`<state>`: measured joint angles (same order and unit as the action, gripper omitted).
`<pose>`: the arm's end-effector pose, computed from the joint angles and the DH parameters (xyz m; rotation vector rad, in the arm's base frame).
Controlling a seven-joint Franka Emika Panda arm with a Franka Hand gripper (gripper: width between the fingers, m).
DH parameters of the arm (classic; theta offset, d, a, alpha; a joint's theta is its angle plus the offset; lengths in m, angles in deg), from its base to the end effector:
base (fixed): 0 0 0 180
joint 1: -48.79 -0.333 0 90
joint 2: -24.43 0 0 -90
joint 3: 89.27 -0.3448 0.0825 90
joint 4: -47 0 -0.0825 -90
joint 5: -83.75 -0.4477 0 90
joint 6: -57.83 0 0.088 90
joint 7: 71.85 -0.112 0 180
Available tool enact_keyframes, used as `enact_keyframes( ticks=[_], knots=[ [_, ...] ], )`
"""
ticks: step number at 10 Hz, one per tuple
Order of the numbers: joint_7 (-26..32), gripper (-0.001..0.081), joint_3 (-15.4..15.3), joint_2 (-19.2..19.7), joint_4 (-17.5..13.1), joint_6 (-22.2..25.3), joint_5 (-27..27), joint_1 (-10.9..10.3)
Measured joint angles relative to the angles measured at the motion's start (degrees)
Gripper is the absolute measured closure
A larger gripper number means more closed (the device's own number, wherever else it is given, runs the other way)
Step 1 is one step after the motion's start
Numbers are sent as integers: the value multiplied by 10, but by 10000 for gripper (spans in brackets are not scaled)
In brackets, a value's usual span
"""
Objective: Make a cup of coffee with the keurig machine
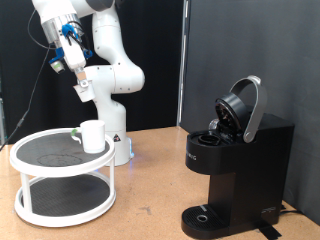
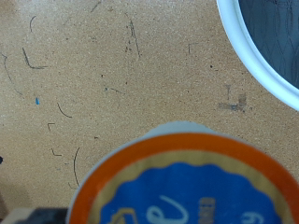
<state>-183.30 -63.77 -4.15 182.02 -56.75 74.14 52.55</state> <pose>0.4103 -0.2334 0.5090 -0.9085 2.6486 0.2497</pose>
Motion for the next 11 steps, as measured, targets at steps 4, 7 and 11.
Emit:
enact_keyframes(
  ticks=[4, 7, 11],
  knots=[
    [-4, 420, -7, 1, -4, -3, -85, -24],
    [-32, 420, -34, 2, -25, -13, -131, -46],
    [-88, 420, -75, 13, -57, -27, -161, -69]
  ],
)
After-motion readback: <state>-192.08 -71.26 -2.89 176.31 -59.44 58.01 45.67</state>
